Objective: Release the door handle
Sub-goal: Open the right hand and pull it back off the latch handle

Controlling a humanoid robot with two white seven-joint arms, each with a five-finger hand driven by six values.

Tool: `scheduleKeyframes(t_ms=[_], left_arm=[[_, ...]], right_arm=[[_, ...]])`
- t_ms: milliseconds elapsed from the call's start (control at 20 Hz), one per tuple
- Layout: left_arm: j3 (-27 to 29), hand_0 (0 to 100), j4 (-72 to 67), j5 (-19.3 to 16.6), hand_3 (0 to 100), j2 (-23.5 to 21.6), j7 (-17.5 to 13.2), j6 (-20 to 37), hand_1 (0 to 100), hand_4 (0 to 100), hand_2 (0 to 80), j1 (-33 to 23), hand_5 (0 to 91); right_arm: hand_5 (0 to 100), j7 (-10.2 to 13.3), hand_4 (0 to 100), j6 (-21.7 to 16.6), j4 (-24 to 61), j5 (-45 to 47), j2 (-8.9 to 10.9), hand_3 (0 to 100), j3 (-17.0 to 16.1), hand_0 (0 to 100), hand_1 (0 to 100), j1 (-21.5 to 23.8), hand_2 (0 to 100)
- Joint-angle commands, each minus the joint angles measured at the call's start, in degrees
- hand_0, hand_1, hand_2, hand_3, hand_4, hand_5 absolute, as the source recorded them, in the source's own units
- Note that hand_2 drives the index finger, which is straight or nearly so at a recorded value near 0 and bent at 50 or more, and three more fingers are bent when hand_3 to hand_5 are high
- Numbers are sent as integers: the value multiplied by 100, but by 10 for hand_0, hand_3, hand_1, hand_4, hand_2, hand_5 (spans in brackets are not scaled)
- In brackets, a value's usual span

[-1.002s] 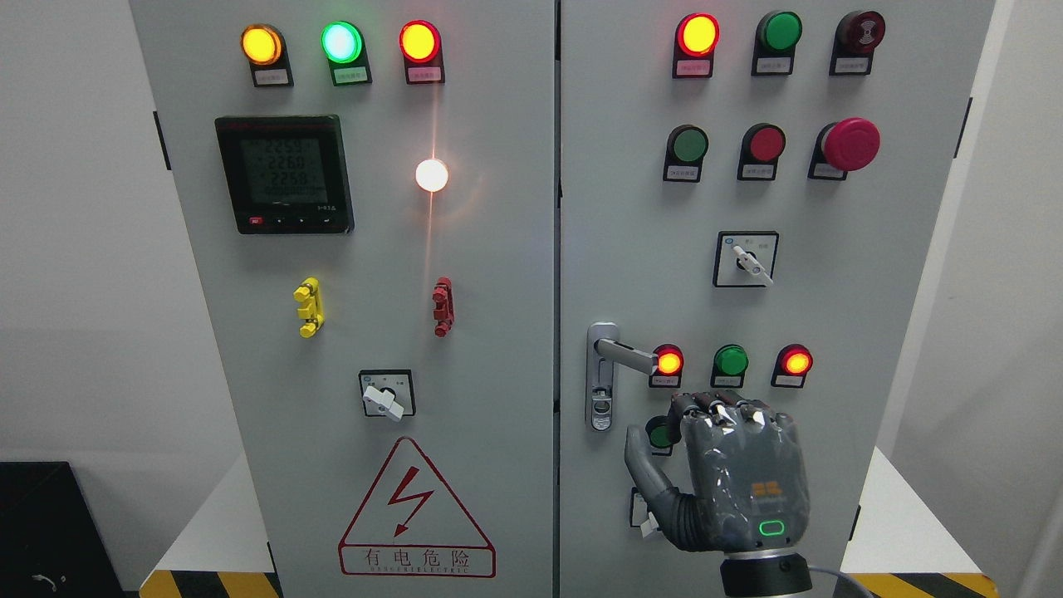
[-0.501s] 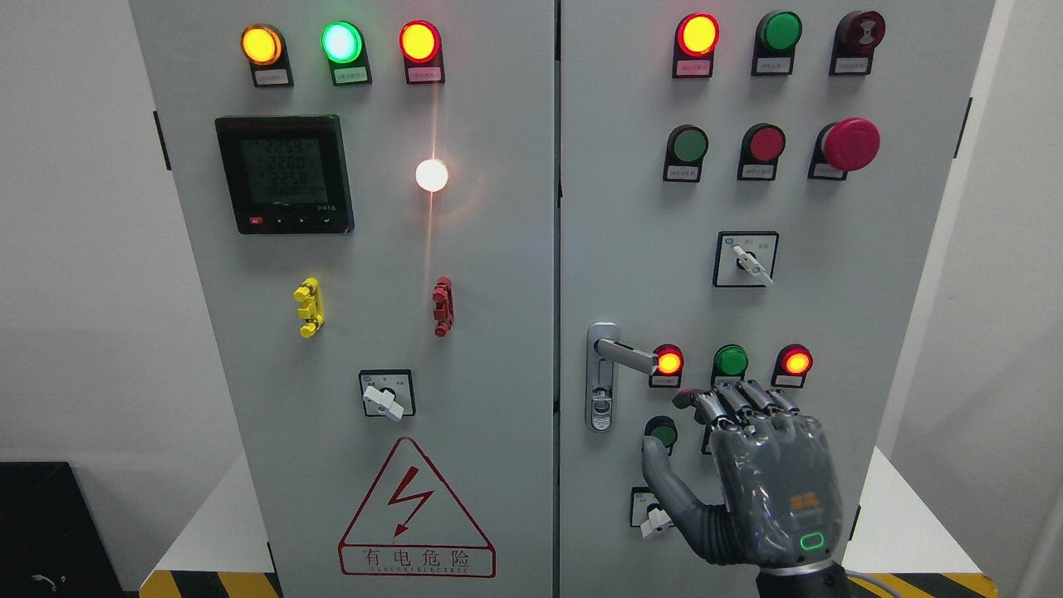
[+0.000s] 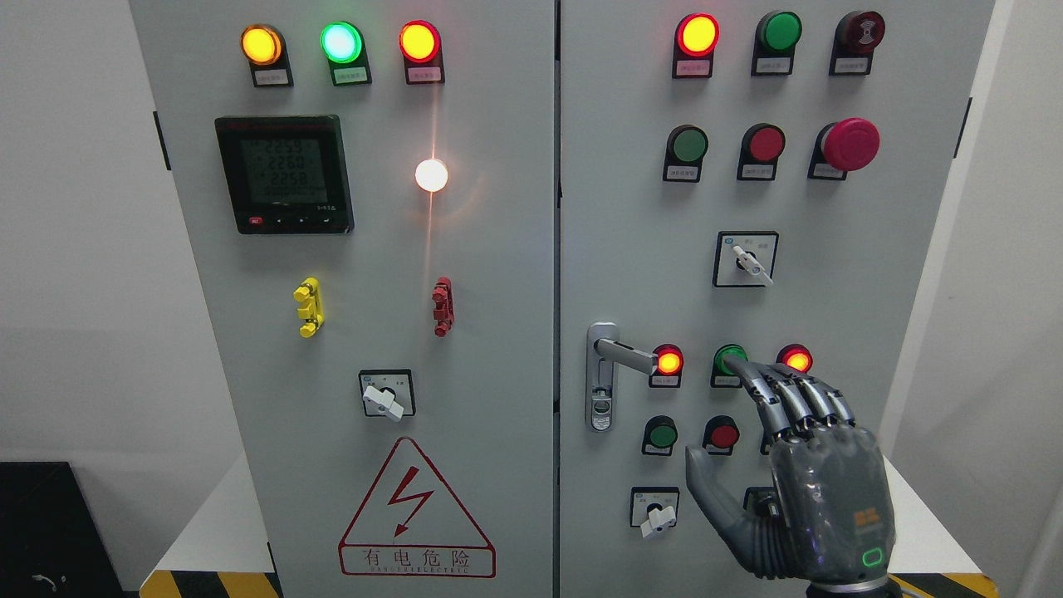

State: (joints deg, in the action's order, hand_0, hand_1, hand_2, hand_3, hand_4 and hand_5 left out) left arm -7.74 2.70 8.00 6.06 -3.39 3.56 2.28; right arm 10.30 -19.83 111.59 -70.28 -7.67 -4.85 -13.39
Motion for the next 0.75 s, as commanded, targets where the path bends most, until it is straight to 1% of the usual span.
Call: scheduleKeyframes(t_ms=[0,100,250,701], left_arm=[[0,120,2,0,0,0,-4,5,556,0,0,0,0],[0,120,2,0,0,0,-4,5,556,0,0,0,0],[0,120,-7,0,0,0,-4,5,556,0,0,0,0],[0,120,2,0,0,0,-4,5,556,0,0,0,0]], right_arm=[[101,7,144,-74,134,269,-33,176,-403,526,190,275,135],[92,-37,136,-74,143,418,-24,162,-394,529,168,302,137],[91,-55,132,-82,143,515,-24,147,-394,516,164,302,129],[109,-160,143,-74,161,524,-16,146,-359,481,181,249,120]])
